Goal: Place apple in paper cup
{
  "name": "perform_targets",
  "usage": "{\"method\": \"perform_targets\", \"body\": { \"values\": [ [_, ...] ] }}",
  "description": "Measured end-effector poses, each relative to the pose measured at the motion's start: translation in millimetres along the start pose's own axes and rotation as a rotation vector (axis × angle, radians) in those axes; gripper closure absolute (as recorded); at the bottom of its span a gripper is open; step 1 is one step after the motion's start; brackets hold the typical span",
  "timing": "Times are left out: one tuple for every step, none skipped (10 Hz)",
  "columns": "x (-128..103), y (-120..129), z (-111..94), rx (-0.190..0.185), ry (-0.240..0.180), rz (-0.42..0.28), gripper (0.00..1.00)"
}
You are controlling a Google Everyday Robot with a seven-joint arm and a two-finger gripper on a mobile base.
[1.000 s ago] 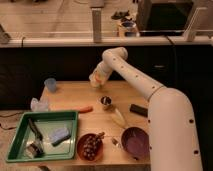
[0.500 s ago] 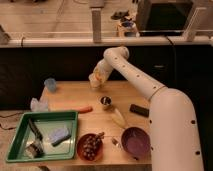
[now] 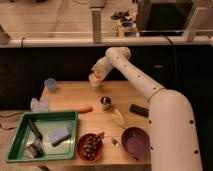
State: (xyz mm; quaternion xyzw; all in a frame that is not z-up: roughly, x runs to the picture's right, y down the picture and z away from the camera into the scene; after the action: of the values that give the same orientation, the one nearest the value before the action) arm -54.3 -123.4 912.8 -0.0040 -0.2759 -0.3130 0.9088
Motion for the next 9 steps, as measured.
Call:
{"method": "perform_targets", "body": {
  "values": [
    [0.1, -2.2, 0.6, 0.014, -0.005, -0.004, 1.0],
    [0.2, -4.4, 1.9, 0.031, -0.012, -0.008, 1.0],
    [-0.7, -8.1, 3.9, 0.054, -0.015, -0.014, 1.0],
    [-0.8, -10.4, 5.2, 0.074, -0.016, -0.015, 1.0],
    [-0.6, -12.0, 6.4, 0.095, -0.018, -0.018, 1.0],
    [0.3, -13.0, 7.7, 0.114, -0.021, -0.022, 1.0],
    [-0.1, -15.0, 8.4, 0.125, -0.023, -0.026, 1.0],
    [-1.4, -16.9, 10.0, 0.134, -0.028, -0.029, 1.0],
    [-1.5, -18.4, 11.1, 0.142, -0.037, -0.03, 1.0]
  ]
}}
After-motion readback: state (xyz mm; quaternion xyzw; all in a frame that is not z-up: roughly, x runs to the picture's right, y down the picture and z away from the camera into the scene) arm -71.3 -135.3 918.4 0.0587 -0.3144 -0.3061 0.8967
